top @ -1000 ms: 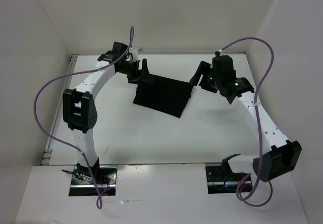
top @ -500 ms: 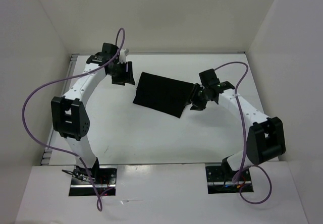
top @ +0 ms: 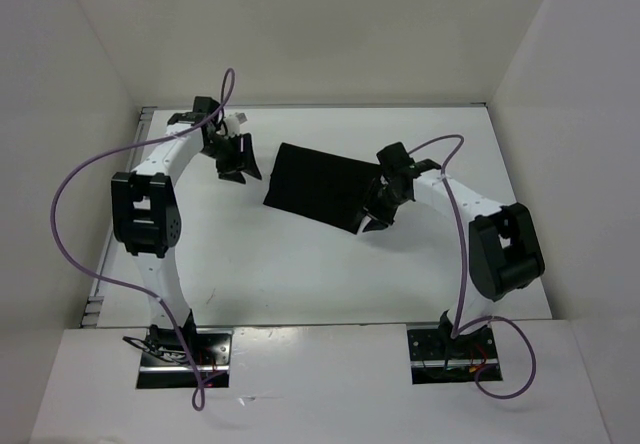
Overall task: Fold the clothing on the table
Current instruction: Flatten the skirt out
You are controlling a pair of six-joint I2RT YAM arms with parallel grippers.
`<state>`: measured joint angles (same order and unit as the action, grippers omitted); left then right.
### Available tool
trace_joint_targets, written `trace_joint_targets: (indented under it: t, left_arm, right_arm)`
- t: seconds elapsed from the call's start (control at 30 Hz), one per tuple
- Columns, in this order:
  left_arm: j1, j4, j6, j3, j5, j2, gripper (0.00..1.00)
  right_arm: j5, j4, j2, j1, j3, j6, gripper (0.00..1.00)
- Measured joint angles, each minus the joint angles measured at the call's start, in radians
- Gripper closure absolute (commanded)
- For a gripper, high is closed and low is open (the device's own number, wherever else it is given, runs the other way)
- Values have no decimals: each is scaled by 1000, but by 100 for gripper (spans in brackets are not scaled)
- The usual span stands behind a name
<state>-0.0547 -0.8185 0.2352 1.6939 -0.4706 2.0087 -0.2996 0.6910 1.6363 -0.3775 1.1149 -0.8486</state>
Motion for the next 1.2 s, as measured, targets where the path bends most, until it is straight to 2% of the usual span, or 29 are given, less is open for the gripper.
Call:
trace_joint_targets:
  t: [0.13,0.17,0.23,0.33,0.5,0.57,0.63,0.67,0.97,1.2]
  left_arm:
    - [-3,-34,0,2,1,2,49]
    - [-4,-40,-1,2,0,2,58]
    - [-5,-52,0,7,1,2,68]
    - [-6,-107,-2,94,23,30,78]
    - [-6,-171,-31,468,61,187,78]
    - [-2,-169,-49,533,72,220,71]
    - [6,-184,-61,521,84,223,70]
    - [11,-190,-70,504,92,223,64]
    - [68,-180,-105,213,165,223,61]
    - [64,-120,-142,91,35,223,61]
  right_arm:
    - [20,56,8,0,71,8,56]
    - [31,68,8,0,92,13,56]
    - [55,89,8,0,134,24,54]
    - [94,118,13,0,196,50,52]
    - [177,164,70,0,309,99,45]
    - [212,179,80,0,313,112,42]
    - [236,196,81,0,303,120,38]
    - [244,202,81,0,292,124,37]
    - [228,221,92,-3,171,141,37]
    - [179,206,114,-6,168,141,38]
